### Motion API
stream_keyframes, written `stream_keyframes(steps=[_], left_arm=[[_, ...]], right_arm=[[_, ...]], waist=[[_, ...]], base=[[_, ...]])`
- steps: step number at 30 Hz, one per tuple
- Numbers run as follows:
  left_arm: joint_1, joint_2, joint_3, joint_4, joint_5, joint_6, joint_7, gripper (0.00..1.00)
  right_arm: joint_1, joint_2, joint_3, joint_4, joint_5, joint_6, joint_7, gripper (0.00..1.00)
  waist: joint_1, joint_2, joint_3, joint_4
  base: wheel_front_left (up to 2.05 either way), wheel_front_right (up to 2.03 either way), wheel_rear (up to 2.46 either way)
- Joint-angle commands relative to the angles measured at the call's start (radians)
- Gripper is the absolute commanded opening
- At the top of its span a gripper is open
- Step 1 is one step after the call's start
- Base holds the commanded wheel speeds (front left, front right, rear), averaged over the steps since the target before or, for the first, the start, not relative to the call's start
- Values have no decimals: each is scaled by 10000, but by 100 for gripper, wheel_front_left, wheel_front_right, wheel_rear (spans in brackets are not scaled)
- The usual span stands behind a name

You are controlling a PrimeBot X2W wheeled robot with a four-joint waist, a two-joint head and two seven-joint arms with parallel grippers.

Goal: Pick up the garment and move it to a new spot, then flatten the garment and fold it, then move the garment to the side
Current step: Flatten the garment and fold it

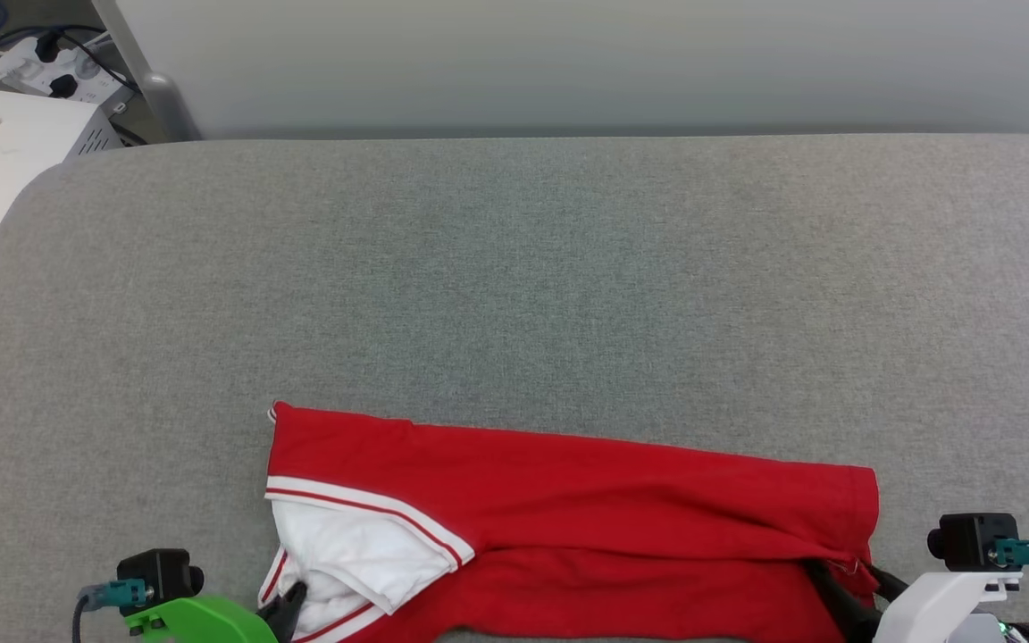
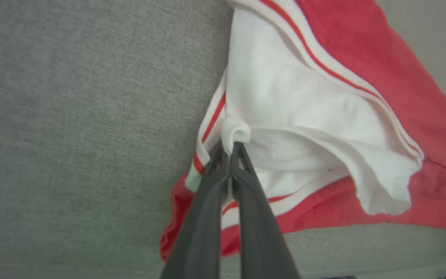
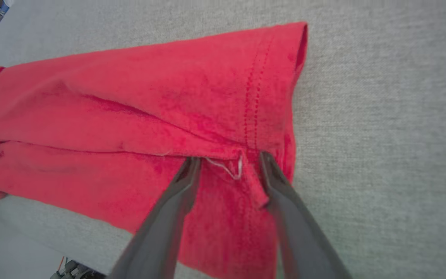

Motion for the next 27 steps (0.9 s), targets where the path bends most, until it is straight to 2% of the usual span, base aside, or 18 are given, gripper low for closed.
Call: stream_keyframes(steps=[1, 6, 12, 20, 24, 27], left_arm=[[-263, -68, -59, 25, 132, -66, -109, 100], [-638, -48, -112, -273, 837, -74, -878, 100], [-953, 7, -108, -1036, 1855, 122, -2022, 100], [-1258, -142, 8, -1678, 3468, 971, -3664, 100], [-1431, -362, 65, -1792, 4208, 1347, -3964, 100], [-1645, -556, 27, -1824, 4708, 1467, -4045, 100]], right_arm=[[109, 5, -48, -27, -129, -7, -119, 100], [138, -20, -320, -559, -302, -7, -435, 100], [182, -251, -770, -1415, -469, -7, 35, 100], [366, -417, -1987, -1822, -546, -7, 1975, 100], [282, -339, -2172, -1833, -540, -7, 2768, 100], [163, -245, -2104, -1814, -551, -7, 3067, 100]], waist=[[1, 0, -32, 20], [1, 0, -238, 55], [1, 0, -411, 43], [1, 0, -406, 119], [1, 0, -262, 255], [1, 0, -109, 392]], base=[[0, 0, 0], [0, 0, 0], [0, 0, 0], [0, 0, 0], [0, 0, 0], [0, 0, 0]])
